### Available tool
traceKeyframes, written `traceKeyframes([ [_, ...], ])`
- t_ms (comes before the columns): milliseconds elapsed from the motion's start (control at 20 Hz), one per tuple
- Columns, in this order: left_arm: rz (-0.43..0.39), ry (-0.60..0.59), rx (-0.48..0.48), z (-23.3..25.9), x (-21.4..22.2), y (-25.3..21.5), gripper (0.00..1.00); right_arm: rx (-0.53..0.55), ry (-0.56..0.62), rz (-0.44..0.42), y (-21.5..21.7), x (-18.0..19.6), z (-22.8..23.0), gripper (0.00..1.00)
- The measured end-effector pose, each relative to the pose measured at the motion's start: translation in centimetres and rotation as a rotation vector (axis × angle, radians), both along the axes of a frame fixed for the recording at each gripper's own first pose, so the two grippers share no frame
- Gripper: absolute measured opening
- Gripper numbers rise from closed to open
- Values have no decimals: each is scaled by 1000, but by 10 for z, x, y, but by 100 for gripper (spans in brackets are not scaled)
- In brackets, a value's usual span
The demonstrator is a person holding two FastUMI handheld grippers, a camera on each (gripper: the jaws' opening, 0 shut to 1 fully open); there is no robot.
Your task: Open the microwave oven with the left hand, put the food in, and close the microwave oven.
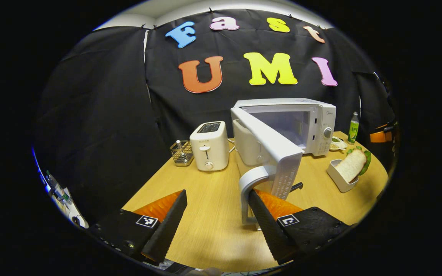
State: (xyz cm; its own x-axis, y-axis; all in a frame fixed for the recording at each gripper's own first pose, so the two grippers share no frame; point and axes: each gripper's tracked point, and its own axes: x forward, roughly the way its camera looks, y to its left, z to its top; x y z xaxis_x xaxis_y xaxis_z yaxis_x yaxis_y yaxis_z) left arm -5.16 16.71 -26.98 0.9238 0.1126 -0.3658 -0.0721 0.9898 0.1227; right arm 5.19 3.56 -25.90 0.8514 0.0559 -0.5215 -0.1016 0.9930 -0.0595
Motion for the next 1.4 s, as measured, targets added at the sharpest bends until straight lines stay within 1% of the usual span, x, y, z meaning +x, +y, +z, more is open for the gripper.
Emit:
traceKeyframes([
  [50, 13, 4, 15, 0, -3, 8, 96, 2, 7, 0, 0, 3, -4, 97],
  [100, 30, 12, 29, 0, -4, 16, 100, -4, 14, -3, -2, 5, -8, 100],
  [150, 41, 15, 41, 1, -7, 23, 97, -6, 23, 0, -1, 7, -11, 100],
  [250, 52, 0, 53, 8, -12, 30, 96, 1, 43, -3, -3, 13, -19, 100],
  [400, 68, -6, 30, 17, -17, 37, 97, 45, 121, 33, 2, 23, -43, 100],
  [450, 68, -10, 19, 20, -18, 36, 97, 59, 155, 45, 5, 25, -52, 96],
  [500, 67, -18, 13, 25, -20, 34, 97, 73, 187, 61, 9, 26, -60, 100],
  [550, 66, -25, 12, 31, -20, 33, 97, 85, 215, 74, 12, 28, -66, 97],
  [600, 69, -32, 10, 35, -21, 32, 97, 89, 242, 85, 13, 29, -72, 96],
  [650, 69, -40, 1, 42, -21, 29, 97, 97, 266, 89, 13, 32, -77, 93],
  [700, 70, -49, -11, 47, -22, 26, 97, 124, 292, 95, 16, 33, -81, 98],
  [750, 72, -56, -21, 52, -22, 23, 97, 156, 323, 100, 18, 32, -86, 82],
  [800, 73, -63, -27, 56, -23, 21, 97, 197, 365, 105, 21, 30, -90, 82],
  [850, 77, -67, -29, 60, -24, 17, 97, 243, 406, 104, 25, 28, -94, 79],
  [1000, 73, -68, -21, 66, -26, 9, 96, 386, 494, 84, 34, 24, -97, 67],
  [1050, 69, -65, -17, 66, -27, 6, 96, 414, 505, 78, 35, 24, -97, 69],
  [1100, 68, -59, -13, 66, -27, 5, 96, 437, 517, 73, 34, 25, -97, 55],
  [1150, 66, -51, -9, 65, -27, 3, 96, 456, 525, 71, 35, 25, -96, 53],
  [1200, 64, -50, -7, 65, -27, 1, 96, 480, 535, 73, 35, 25, -94, 53],
  [1250, 60, -47, -7, 65, -25, -2, 97, 505, 545, 72, 35, 24, -95, 48],
  [1300, 58, -44, -7, 65, -26, -4, 96, 534, 553, 72, 36, 24, -94, 47],
  [1350, 55, -42, -9, 64, -25, -5, 96, 565, 559, 68, 37, 24, -92, 41],
  [1400, 51, -42, -12, 64, -25, -6, 97, 591, 565, 66, 38, 25, -90, 39],
])
